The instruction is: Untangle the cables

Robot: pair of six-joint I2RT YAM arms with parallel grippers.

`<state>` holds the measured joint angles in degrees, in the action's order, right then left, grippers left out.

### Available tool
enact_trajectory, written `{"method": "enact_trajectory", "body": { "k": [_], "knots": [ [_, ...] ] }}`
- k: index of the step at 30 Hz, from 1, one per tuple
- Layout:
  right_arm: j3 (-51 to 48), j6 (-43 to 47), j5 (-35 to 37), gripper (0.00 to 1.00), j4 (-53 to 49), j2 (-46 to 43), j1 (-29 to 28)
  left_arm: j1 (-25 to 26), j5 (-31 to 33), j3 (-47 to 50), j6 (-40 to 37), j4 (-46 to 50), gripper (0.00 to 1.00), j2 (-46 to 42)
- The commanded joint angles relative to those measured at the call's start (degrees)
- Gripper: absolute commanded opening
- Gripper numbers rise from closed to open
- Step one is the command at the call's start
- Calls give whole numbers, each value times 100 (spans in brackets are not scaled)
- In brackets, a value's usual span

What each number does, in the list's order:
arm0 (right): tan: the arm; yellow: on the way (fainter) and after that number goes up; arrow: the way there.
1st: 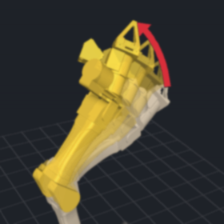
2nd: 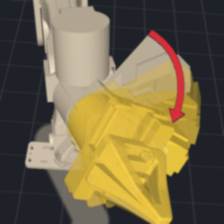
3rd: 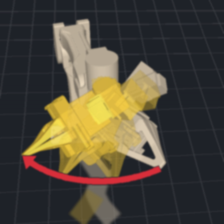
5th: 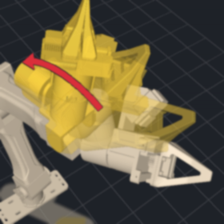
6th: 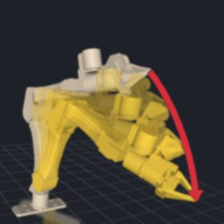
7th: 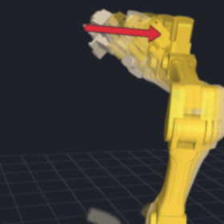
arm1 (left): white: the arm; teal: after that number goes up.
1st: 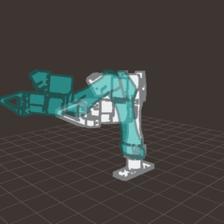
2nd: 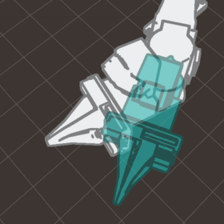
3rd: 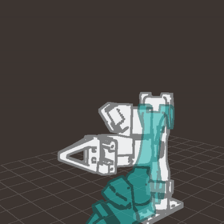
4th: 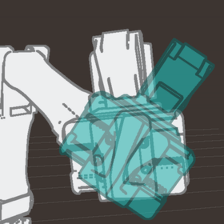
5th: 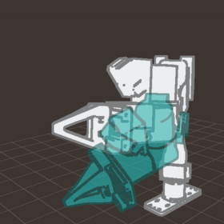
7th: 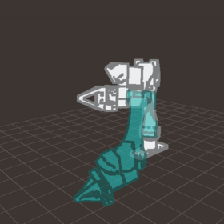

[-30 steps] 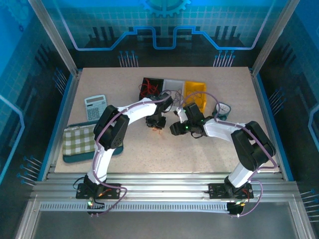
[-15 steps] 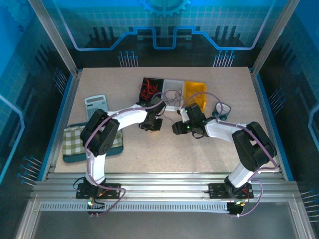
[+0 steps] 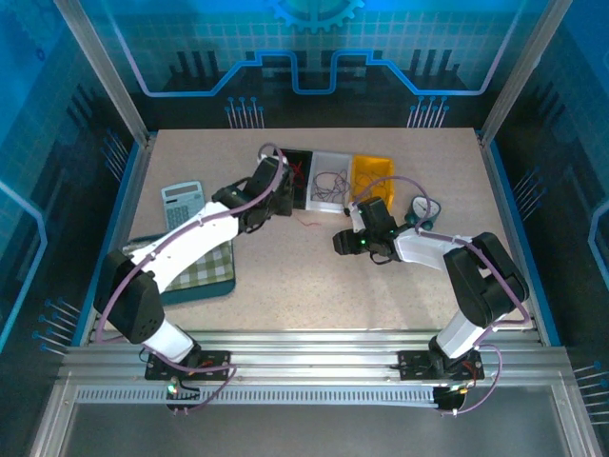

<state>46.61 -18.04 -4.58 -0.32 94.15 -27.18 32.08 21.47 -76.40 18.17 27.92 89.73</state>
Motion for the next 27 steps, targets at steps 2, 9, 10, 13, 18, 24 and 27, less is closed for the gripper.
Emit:
{"method": "enact_trajectory", "body": {
  "k": [2,9,10,13,18,24,27],
  "knots": [
    [146,-72,-61,54,53,100,55,-233,316,-711,-430,-79,0,276],
    [125,-33,22,54,-45,27,55,-616,-200,-1637,-684,-368,0,569],
    [133,-29,27,54,-54,39,55,-636,-265,-1723,-731,-395,0,630],
    [176,-41,16,54,-63,72,57,-657,-390,-1938,-845,-461,0,870],
    [237,-90,18,54,-54,145,63,-685,-404,-2137,-832,-601,0,1171],
    [300,-83,16,54,-81,188,64,-694,-414,-2311,-791,-609,0,1565],
    [315,-68,22,54,-101,192,69,-694,-502,-2349,-735,-528,0,1683]
  ]
}}
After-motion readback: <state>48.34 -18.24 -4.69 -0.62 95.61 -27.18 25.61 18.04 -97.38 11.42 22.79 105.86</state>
